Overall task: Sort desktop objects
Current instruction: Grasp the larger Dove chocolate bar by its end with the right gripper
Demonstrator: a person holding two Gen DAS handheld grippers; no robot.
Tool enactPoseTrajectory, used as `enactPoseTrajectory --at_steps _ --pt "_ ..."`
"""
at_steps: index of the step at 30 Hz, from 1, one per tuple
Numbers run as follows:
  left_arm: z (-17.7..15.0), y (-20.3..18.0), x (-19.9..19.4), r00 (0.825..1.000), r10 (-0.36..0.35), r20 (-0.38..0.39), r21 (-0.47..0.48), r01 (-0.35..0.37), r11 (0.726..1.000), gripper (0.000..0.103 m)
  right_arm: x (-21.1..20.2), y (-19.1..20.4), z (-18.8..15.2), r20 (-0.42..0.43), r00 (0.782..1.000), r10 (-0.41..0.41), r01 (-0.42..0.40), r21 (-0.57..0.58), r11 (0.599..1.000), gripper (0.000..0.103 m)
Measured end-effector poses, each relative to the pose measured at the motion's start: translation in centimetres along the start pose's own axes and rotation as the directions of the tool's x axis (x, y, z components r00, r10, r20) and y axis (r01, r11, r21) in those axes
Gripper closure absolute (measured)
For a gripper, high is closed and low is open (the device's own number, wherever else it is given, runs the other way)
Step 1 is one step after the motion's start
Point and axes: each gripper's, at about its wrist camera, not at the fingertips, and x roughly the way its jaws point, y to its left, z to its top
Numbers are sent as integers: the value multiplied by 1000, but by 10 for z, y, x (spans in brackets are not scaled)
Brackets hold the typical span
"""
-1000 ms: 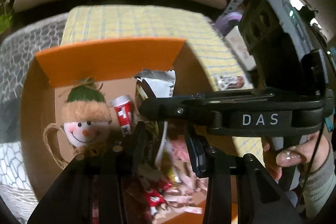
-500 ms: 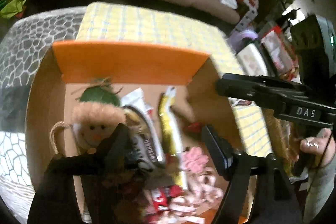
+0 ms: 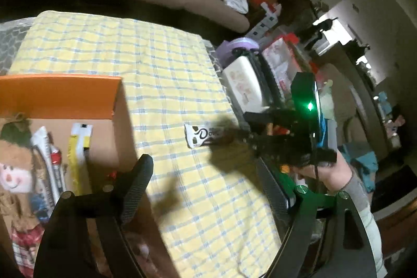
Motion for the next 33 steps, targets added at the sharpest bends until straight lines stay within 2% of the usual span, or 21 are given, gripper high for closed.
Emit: enactPoseTrajectory --at_steps 3,8,10,12,14,17,19,23,25,27,29,32,33 --pt "1 1 23 999 -35 -8 -76 34 997 19 17 -7 -8 -35 999 -19 17 -61 998 50" --pt "-2 6 57 995 -96 -6 -214 92 972 19 47 -14 -16 -116 992 -44 29 -130 991 50" --pt "-1 -1 62 998 -59 -4 -181 57 982 19 56 -13 -18 -135 989 -66 44 -160 986 50" --pt "3 -10 67 999 -47 -15 -139 44 989 19 61 -14 -17 -141 988 -58 33 -168 985 50" --pt "3 -9 68 999 -35 -23 -142 31 989 18 60 -14 -15 -140 989 -39 15 -174 985 50" --pt "3 -7 65 999 -47 -14 -149 44 988 18 59 -11 -13 -163 985 -46 14 -194 981 50" --pt "2 -6 64 998 -54 -10 -146 52 988 18 59 -6 -15 -177 984 -22 -17 -215 977 50" --pt "0 -8 58 996 -87 -22 -139 83 987 18 71 3 -20 -220 972 -79 15 -281 960 43" --pt "-2 -12 54 994 -111 -25 -138 106 985 18 72 5 -18 -232 969 -84 14 -286 958 43" --pt "-3 -15 51 991 -131 -23 -147 126 981 18 72 4 -17 -257 964 -73 4 -260 966 46" --pt "-7 -17 47 986 -166 -11 -169 161 972 18 68 5 -20 -287 958 -29 -36 -219 975 55" --pt "-19 -26 43 974 -224 10 -195 222 955 18 55 7 -31 -285 958 33 -71 -125 990 64" --pt "-25 -30 43 971 -239 13 -197 237 951 18 49 8 -36 -273 960 62 -87 -79 993 72"
